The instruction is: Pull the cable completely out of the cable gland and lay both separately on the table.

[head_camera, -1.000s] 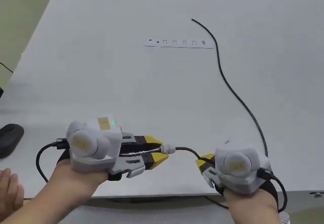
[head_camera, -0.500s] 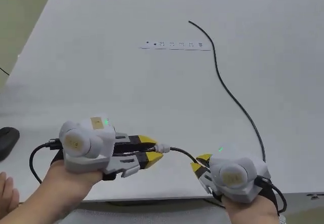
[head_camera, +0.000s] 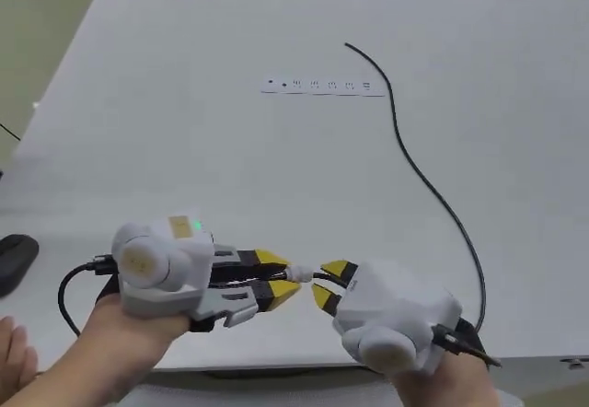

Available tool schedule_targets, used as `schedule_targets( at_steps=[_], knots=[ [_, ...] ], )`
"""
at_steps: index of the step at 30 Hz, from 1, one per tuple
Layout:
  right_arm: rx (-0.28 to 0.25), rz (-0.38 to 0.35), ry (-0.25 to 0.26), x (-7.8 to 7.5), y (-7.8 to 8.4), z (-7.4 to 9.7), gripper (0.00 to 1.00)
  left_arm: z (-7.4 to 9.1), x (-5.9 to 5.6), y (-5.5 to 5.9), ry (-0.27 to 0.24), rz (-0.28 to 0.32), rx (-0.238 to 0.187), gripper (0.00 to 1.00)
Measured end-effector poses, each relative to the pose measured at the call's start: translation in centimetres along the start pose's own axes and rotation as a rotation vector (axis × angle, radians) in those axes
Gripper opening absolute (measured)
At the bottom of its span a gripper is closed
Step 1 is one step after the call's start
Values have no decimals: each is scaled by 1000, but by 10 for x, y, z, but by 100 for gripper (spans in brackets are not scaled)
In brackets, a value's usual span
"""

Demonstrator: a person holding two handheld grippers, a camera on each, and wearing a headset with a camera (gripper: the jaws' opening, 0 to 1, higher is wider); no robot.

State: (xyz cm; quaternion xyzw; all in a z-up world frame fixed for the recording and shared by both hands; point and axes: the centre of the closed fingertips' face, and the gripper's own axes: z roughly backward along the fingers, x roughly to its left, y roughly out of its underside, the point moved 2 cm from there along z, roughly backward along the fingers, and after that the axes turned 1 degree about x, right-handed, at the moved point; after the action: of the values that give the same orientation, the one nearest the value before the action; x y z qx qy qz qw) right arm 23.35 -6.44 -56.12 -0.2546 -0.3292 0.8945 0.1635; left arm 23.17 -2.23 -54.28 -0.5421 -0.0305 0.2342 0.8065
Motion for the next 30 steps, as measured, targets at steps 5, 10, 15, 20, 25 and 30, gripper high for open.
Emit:
schedule_targets(
  at_steps=[5,10,15,20,25,30],
  knots=[
    [-7,31,-6,0,-5,-2,2,0,1,2,-1,4,-1,15],
    [-13,5,-9,-3,-4,-5,1,0,2,2,0,4,0,15],
    [-11,-62,-16,-6,0,-6,1,-2,3,1,-1,1,1,15],
    [-4,-115,-13,-10,5,-6,0,-4,4,0,-2,1,-1,15],
    [13,-179,-8,-13,17,-6,0,-3,4,0,2,3,-3,15],
    [14,-338,-15,-14,30,-8,0,-2,4,0,4,4,-7,15]
  ],
)
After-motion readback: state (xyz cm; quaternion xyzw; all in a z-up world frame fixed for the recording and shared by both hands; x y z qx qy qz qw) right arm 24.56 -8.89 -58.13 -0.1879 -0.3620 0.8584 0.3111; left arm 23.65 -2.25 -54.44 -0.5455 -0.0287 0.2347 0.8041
